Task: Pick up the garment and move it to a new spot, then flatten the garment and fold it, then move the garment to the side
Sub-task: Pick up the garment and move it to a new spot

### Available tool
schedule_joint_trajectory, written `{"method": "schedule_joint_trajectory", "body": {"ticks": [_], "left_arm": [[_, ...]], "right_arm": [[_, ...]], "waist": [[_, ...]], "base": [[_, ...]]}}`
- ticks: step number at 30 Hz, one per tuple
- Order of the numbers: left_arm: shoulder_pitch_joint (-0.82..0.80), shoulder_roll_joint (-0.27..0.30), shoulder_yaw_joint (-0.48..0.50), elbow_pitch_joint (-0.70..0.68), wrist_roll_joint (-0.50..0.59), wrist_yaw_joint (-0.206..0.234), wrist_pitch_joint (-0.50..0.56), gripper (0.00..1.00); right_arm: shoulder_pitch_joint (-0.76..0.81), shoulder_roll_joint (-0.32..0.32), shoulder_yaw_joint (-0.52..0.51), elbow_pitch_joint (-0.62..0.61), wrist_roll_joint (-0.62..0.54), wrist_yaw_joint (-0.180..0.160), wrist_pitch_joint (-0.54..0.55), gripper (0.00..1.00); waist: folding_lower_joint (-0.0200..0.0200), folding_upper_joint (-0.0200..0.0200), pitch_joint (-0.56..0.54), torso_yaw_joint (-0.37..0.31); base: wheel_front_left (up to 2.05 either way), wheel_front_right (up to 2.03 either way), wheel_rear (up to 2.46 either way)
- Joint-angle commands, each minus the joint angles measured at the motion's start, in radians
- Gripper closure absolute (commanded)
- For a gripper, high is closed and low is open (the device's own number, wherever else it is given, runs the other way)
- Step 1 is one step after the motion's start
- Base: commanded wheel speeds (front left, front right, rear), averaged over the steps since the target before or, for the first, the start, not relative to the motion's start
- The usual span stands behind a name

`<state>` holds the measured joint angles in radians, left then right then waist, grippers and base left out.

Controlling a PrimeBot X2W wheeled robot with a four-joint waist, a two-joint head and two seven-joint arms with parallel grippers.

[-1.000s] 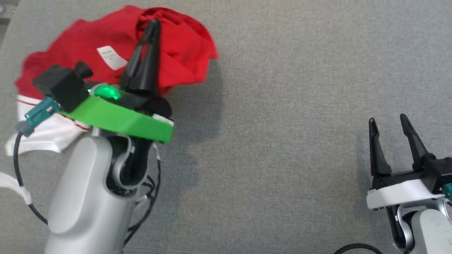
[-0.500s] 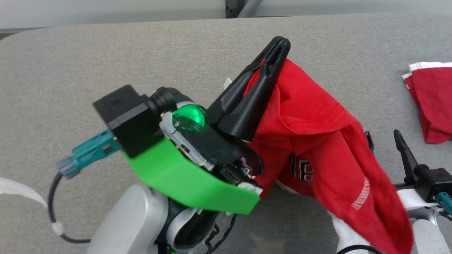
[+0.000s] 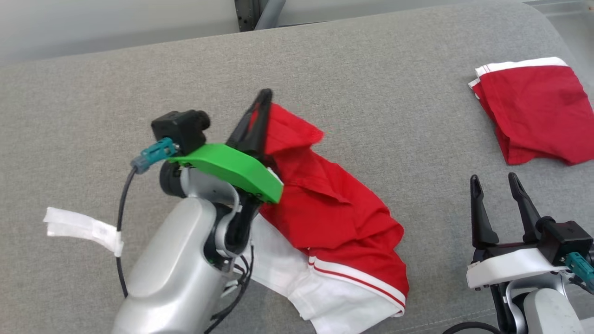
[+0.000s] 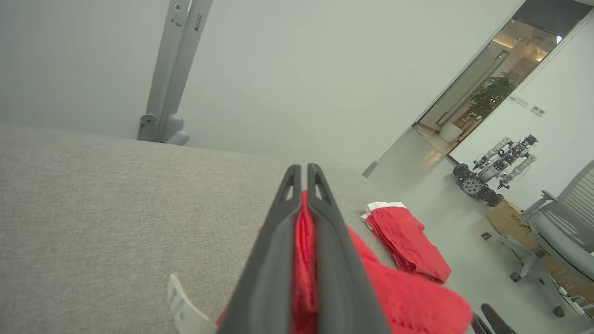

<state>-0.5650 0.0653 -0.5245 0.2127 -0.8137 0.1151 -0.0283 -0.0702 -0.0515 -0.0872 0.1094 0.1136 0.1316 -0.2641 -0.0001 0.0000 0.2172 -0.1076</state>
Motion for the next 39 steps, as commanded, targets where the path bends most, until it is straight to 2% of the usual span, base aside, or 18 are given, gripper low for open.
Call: {"method": "schedule_joint_trajectory", "body": {"ticks": [1,2,5,7,8,9,14,20,23,28,30,31,34,39], "left_arm": [[-0.025,0.006,0.026,0.076,-0.012,0.002,-0.025,1.00],[-0.025,0.006,0.026,0.076,-0.012,0.002,-0.025,1.00],[-0.047,0.011,0.056,0.221,-0.028,-0.002,-0.043,1.00],[-0.062,0.010,0.061,0.304,-0.037,-0.015,-0.050,0.55],[-0.068,0.010,0.065,0.336,-0.038,-0.021,-0.059,0.24],[-0.073,0.009,0.069,0.371,-0.041,-0.027,-0.064,0.00],[-0.095,0.031,0.072,0.471,-0.005,-0.048,-0.142,0.00],[-0.041,0.120,0.025,0.431,0.161,-0.017,-0.231,0.00],[0.034,0.160,0.066,0.314,0.219,0.011,-0.239,0.00],[0.267,0.199,0.192,0.048,0.323,0.044,-0.236,0.00],[0.353,0.197,0.243,-0.046,0.373,0.053,-0.236,0.00],[0.399,0.194,0.264,-0.078,0.391,0.051,-0.237,0.00],[0.509,0.194,0.302,-0.160,0.466,0.008,-0.237,0.00],[0.650,0.153,0.364,-0.201,0.527,-0.071,-0.237,0.00]], "right_arm": [[-0.012,0.000,0.000,0.002,0.004,-0.002,0.000,0.00],[-0.012,0.000,0.000,0.002,0.004,-0.002,0.000,0.00],[-0.014,0.000,0.002,0.005,0.006,-0.002,0.000,0.00],[-0.015,0.000,0.005,0.007,0.007,-0.002,0.000,0.00],[-0.015,0.000,0.006,0.008,0.008,-0.002,0.000,0.00],[-0.016,0.000,0.007,0.009,0.009,-0.002,0.000,0.00],[-0.015,0.000,0.011,0.013,0.006,-0.002,0.000,0.00],[0.003,0.000,-0.009,-0.006,-0.027,-0.002,0.000,0.00],[0.024,-0.001,-0.031,-0.022,-0.036,-0.002,0.000,0.00],[0.066,-0.010,-0.053,-0.039,-0.048,-0.002,0.000,0.00],[0.082,-0.013,-0.060,-0.049,-0.051,-0.002,0.000,0.00],[0.091,-0.015,-0.064,-0.054,-0.054,-0.002,0.000,0.00],[0.116,-0.020,-0.073,-0.062,-0.059,-0.002,0.000,0.00],[0.160,-0.026,-0.099,-0.057,-0.069,-0.002,0.000,0.00]], "waist": [[0.0001,0.0000,0.008,-0.014],[0.0001,0.0000,0.008,-0.014],[0.0001,0.0000,0.015,-0.017],[0.0001,0.0000,0.020,-0.018],[0.0001,0.0000,0.022,-0.019],[0.0001,0.0000,0.024,-0.019],[0.0001,0.0000,0.024,-0.017],[0.0001,0.0000,-0.012,-0.019],[0.0001,0.0000,-0.040,-0.013],[0.0001,0.0000,-0.087,0.001],[0.0001,0.0000,-0.103,0.012],[0.0001,0.0000,-0.110,0.018],[0.0001,0.0000,-0.131,0.039],[0.0001,0.0000,-0.159,0.076]], "base": [[0.00,0.00,0.00],[0.00,0.00,0.00],[0.00,0.00,0.00],[0.00,0.00,0.00],[0.00,0.00,0.00],[0.00,0.00,0.00],[0.00,0.00,0.00],[0.00,0.00,0.00],[0.00,0.00,0.00],[0.00,0.00,0.00],[0.00,0.00,0.00],[0.00,0.00,0.00],[0.00,0.00,0.00],[0.00,0.00,0.00]]}}
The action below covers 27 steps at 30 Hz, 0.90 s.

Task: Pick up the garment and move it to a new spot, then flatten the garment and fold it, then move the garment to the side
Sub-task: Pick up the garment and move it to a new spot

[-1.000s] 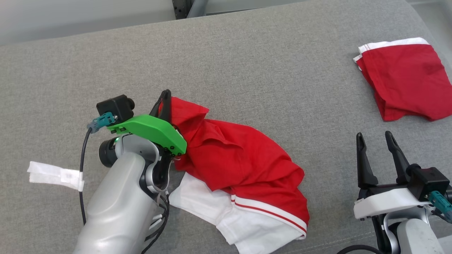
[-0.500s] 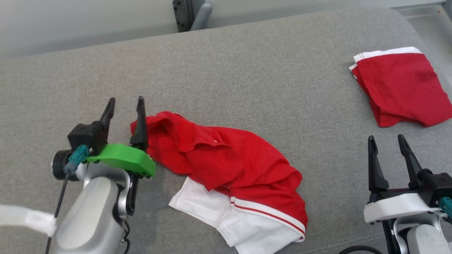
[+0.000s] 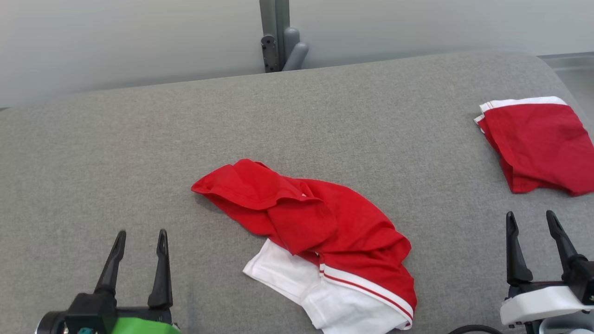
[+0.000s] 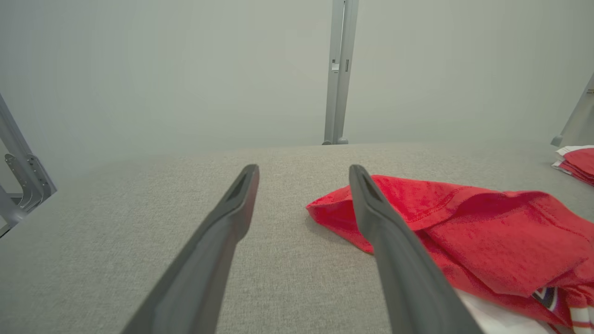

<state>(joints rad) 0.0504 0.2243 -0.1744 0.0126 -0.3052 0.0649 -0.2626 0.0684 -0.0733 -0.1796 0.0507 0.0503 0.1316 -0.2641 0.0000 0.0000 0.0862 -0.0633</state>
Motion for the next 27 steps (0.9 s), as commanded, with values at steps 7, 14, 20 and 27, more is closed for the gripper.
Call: {"method": "schedule_joint_trajectory", "body": {"ticks": [7,14,20,27], "left_arm": [[0.120,-0.055,0.075,0.038,0.080,-0.121,-0.002,0.00],[0.149,-0.099,0.143,0.039,0.132,-0.173,-0.003,0.00],[0.138,-0.119,0.166,0.044,0.156,-0.188,-0.003,0.00],[0.126,-0.126,0.179,0.044,0.168,-0.195,-0.003,0.00]], "right_arm": [[0.065,-0.027,-0.007,0.024,-0.016,-0.002,0.000,0.00],[0.064,-0.021,0.007,0.013,-0.002,-0.002,0.000,0.00],[0.046,-0.019,0.020,0.010,0.003,-0.002,0.000,0.00],[0.034,-0.023,0.031,0.008,0.005,-0.002,0.000,0.00]], "waist": [[0.0000,0.0000,-0.045,0.070],[0.0000,0.0000,-0.043,0.081],[0.0000,0.0000,-0.036,0.080],[0.0000,0.0000,-0.031,0.072]], "base": [[0.00,0.00,0.00],[0.00,0.00,0.00],[0.00,0.00,0.00],[0.00,0.00,0.00]]}}
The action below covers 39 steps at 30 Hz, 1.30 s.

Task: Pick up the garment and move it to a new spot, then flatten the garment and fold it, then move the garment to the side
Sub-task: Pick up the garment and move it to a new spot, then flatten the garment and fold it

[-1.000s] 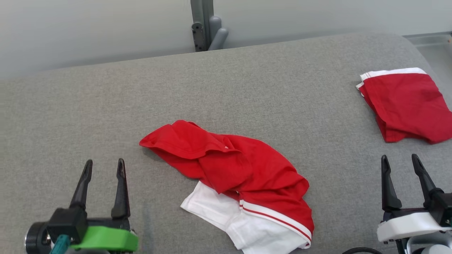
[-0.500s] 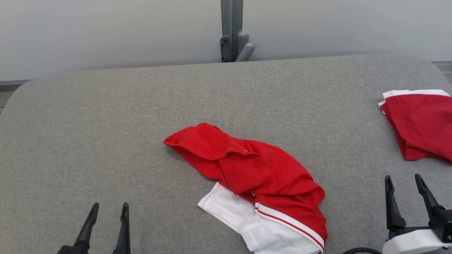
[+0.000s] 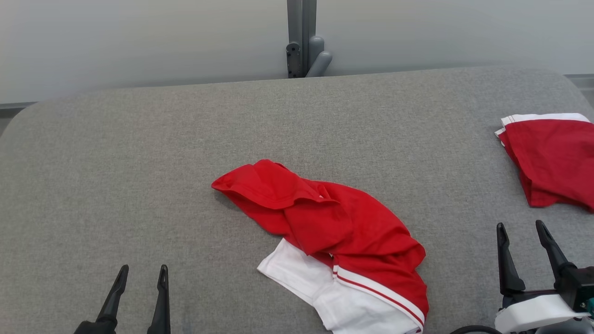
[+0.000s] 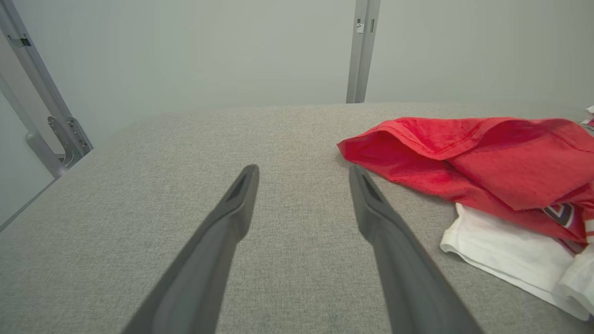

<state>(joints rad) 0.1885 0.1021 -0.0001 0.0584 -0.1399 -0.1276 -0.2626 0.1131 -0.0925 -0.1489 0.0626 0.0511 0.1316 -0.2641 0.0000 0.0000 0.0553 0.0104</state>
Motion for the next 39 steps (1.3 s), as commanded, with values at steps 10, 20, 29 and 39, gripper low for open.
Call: {"method": "schedule_joint_trajectory", "body": {"ticks": [10,20,29,39], "left_arm": [[-0.023,0.005,-0.014,-0.007,-0.002,-0.003,-0.003,0.00],[-0.157,0.025,-0.246,-0.012,0.004,-0.003,-0.001,0.00],[-0.418,0.009,-0.630,0.210,-0.029,-0.001,0.096,0.00],[-0.561,0.007,-0.665,0.432,-0.060,0.002,0.088,0.00]], "right_arm": [[-0.016,-0.006,0.001,-0.001,0.007,-0.002,0.000,0.00],[-0.033,-0.011,0.019,0.002,0.009,-0.002,0.000,0.00],[-0.073,0.003,0.054,0.000,0.028,-0.002,0.000,0.00],[-0.076,0.025,0.046,0.010,0.036,-0.002,0.000,0.00]], "waist": [[0.0000,0.0000,0.003,-0.003],[0.0000,0.0000,0.012,-0.011],[0.0000,0.0000,0.040,-0.086],[0.0000,0.0000,0.070,-0.174]], "base": [[0.00,0.00,0.00],[0.00,0.00,0.00],[0.00,0.00,0.00],[0.00,0.00,0.00]]}}
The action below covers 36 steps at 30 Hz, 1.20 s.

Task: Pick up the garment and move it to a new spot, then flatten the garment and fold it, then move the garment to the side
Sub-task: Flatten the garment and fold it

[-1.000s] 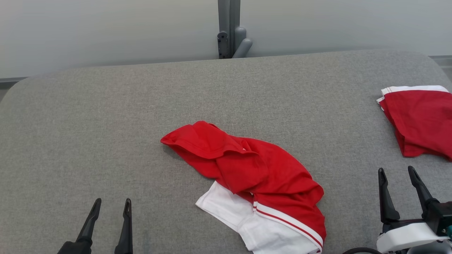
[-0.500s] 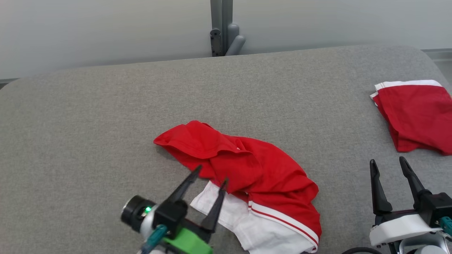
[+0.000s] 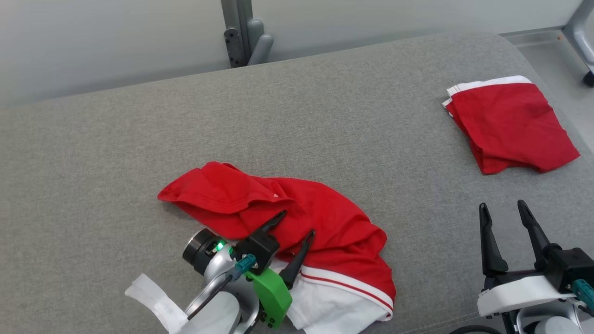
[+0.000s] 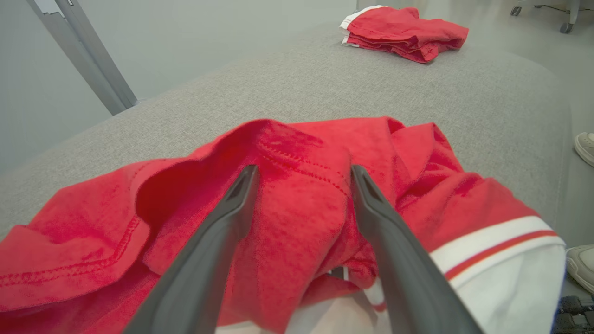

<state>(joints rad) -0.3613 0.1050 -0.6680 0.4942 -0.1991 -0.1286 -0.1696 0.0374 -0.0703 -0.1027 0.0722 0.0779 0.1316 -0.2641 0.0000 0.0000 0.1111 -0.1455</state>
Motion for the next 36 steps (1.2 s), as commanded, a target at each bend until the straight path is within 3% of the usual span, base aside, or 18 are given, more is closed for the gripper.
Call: {"method": "schedule_joint_trajectory", "body": {"ticks": [1,2,3,4,5,10,16,24,28,30,31,32,36], "left_arm": [[-0.019,0.006,0.000,0.012,-0.004,0.002,-0.003,0.12],[-0.026,0.008,-0.002,0.025,-0.009,0.002,-0.001,0.50],[-0.034,0.011,-0.003,0.036,-0.012,0.001,-0.003,0.64],[-0.041,0.014,-0.001,0.045,-0.016,0.001,-0.007,0.87],[-0.046,0.015,0.000,0.053,-0.017,0.001,-0.009,1.00],[-0.075,0.023,0.013,0.076,-0.033,0.002,-0.025,1.00],[-0.083,0.016,0.096,0.032,-0.107,0.038,-0.051,1.00],[-0.021,0.014,0.145,-0.082,-0.233,0.026,0.002,1.00],[0.013,0.008,0.204,-0.101,-0.287,0.081,0.003,1.00],[0.023,0.005,0.211,-0.099,-0.295,0.086,0.004,1.00],[0.029,0.000,0.216,-0.097,-0.307,0.086,0.004,0.91],[0.034,-0.005,0.219,-0.093,-0.318,0.086,0.005,0.75],[0.048,-0.011,0.211,-0.079,-0.345,0.073,0.013,0.63]], "right_arm": [[-0.002,0.003,-0.002,0.001,0.011,-0.002,0.000,0.00],[-0.005,0.004,-0.005,0.001,0.011,-0.002,0.000,0.00],[-0.007,0.005,-0.007,0.001,0.010,-0.002,0.000,0.00],[-0.009,0.007,-0.009,0.001,0.009,-0.002,0.000,0.00],[-0.009,0.008,-0.012,0.000,0.009,-0.002,0.000,0.00],[-0.017,0.012,-0.019,-0.006,0.003,-0.002,0.000,0.00],[-0.021,0.014,-0.021,0.001,0.007,-0.002,0.000,0.00],[-0.027,0.015,-0.024,0.009,0.010,-0.002,0.000,0.00],[-0.036,0.015,-0.024,0.011,0.010,-0.002,0.000,0.00],[-0.037,0.014,-0.023,0.012,0.009,-0.002,0.000,0.00],[-0.037,0.012,-0.023,0.013,0.009,-0.002,0.000,0.00],[-0.037,0.011,-0.022,0.013,0.008,-0.002,0.000,0.00],[-0.041,0.008,-0.025,0.018,0.010,-0.002,0.000,0.00]], "waist": [[0.0000,0.0000,0.018,-0.022],[0.0000,0.0000,0.022,-0.024],[0.0000,0.0000,0.025,-0.026],[0.0000,0.0000,0.027,-0.026],[0.0000,0.0000,0.030,-0.026],[0.0000,0.0000,0.043,-0.014],[0.0000,0.0000,0.052,0.012],[0.0000,0.0000,0.063,0.058],[0.0000,0.0000,0.068,0.078],[0.0000,0.0000,0.069,0.083],[0.0000,0.0000,0.069,0.087],[0.0000,0.0000,0.070,0.091],[0.0000,0.0000,0.070,0.103]], "base": [[0.00,0.00,0.00],[0.00,0.00,0.00],[0.00,0.00,0.00],[0.00,0.00,0.00],[0.00,0.00,0.00],[0.00,0.00,0.00],[0.00,0.00,0.00],[0.00,0.00,0.00],[0.00,0.00,0.00],[0.00,0.00,0.00],[0.00,0.00,0.00],[0.00,0.00,0.00],[0.00,0.00,0.00]]}}
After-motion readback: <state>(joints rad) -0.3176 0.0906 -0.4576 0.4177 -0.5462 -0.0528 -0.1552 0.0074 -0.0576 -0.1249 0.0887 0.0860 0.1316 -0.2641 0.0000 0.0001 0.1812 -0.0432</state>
